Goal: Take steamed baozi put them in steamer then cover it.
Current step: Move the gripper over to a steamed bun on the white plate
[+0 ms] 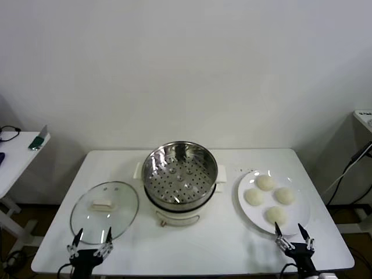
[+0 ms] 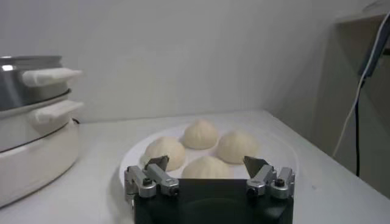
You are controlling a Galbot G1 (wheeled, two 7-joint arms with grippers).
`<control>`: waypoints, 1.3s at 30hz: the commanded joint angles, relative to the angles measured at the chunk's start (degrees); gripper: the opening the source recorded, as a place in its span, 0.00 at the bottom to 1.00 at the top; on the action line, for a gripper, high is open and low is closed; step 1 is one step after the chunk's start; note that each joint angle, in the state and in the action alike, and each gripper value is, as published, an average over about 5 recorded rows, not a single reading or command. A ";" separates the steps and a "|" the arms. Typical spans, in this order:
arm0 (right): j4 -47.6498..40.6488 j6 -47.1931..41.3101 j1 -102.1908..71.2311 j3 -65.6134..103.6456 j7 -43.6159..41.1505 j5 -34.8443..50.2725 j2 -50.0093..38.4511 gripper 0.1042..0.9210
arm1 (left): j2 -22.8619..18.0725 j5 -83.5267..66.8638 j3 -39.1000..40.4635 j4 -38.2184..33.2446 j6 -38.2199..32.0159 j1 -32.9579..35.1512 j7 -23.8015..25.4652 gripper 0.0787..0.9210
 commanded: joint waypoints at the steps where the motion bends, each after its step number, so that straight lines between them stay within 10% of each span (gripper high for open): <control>1: 1.36 -6.08 3.28 1.31 -0.07 -2.84 -1.07 0.88 | -0.01 0.44 0.03 0.00 0.12 -0.04 0.08 0.88; 9: -3.56 -21.03 29.40 -3.02 -5.64 -5.15 -16.02 0.88 | 0.28 0.45 0.34 -0.05 -0.26 -0.39 0.13 0.88; 20: -17.84 -20.25 59.28 -33.66 -41.93 -19.43 -41.99 0.88 | 0.72 1.05 0.85 0.68 -0.62 -1.05 0.32 0.88; 28: -33.54 -6.17 95.42 -74.40 -66.34 -27.47 -41.83 0.88 | 0.49 2.10 1.76 1.16 -0.84 -1.23 1.05 0.88; 39: -45.85 -15.10 114.51 -100.30 -64.84 -18.38 -26.57 0.88 | 0.77 2.57 1.65 1.53 -0.96 -1.51 1.57 0.88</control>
